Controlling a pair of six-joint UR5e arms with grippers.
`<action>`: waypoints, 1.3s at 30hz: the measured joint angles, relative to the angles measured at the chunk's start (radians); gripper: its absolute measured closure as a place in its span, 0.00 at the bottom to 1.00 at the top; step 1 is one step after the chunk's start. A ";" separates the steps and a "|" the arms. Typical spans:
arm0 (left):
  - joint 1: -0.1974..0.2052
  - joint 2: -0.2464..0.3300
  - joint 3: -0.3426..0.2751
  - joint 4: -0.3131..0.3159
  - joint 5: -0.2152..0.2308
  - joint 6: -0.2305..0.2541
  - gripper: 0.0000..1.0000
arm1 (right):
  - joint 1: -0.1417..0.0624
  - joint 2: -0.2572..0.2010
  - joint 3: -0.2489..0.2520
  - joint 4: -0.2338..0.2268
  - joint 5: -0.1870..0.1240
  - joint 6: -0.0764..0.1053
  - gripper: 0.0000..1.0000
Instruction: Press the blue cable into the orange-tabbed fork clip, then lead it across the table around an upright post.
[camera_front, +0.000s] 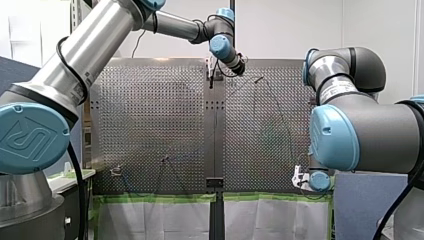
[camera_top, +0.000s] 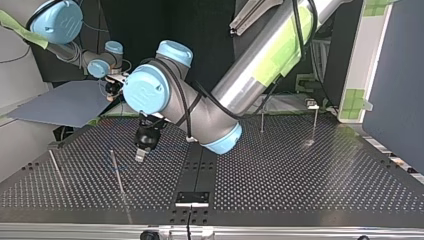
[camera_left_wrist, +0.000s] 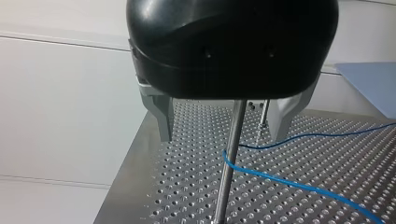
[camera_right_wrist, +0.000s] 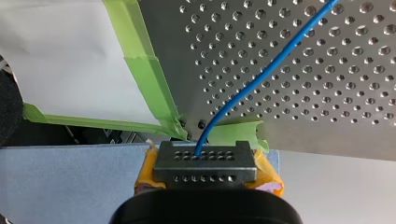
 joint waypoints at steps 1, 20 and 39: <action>-0.001 0.000 0.000 0.000 0.000 -0.001 0.00 | 0.000 0.000 0.000 0.000 0.000 0.000 1.00; -0.007 0.000 0.000 0.001 -0.005 -0.024 0.00 | -0.001 0.001 0.000 0.004 0.000 -0.003 1.00; -0.010 0.032 -0.040 -0.013 -0.052 -0.017 0.00 | 0.000 0.001 0.000 0.004 0.000 -0.004 1.00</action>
